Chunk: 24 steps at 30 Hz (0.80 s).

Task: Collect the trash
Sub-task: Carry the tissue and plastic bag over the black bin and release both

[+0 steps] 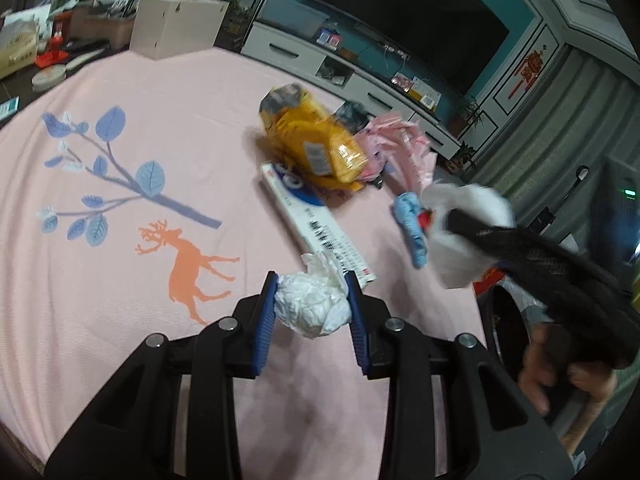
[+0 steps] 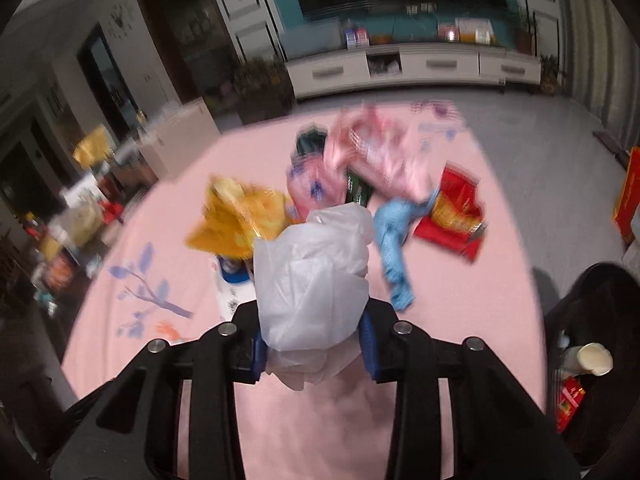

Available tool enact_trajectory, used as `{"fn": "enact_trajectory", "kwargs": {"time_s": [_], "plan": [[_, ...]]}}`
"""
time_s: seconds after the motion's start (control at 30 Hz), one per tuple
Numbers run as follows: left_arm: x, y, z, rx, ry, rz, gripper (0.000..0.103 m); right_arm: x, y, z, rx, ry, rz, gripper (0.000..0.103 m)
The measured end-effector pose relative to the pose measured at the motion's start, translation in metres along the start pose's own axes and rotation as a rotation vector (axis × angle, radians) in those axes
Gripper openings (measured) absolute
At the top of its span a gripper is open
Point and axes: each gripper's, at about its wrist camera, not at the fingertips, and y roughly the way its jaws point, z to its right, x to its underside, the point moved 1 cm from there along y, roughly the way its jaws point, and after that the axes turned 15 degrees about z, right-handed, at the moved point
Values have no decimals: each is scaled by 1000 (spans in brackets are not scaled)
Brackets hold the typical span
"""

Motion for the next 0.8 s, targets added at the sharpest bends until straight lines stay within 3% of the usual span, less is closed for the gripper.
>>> {"fn": "enact_trajectory", "kwargs": {"time_s": [0.17,0.3,0.43,0.63,0.8], "plan": [[-12,-22,34,38,49,57,34,-26,-80,12,28,15,209,37],[-18,-33,66,78,100,85,34,-31,-126,32,52,52,298,37],[-14,-39,107,143,163,82,34,-37,-159,58,155,72,379,37],[-2,-37,174,261,252,69,34,-36,-188,110,242,171,427,38],[18,-16,225,355,298,10,34,-29,-195,156,334,268,421,38]]}}
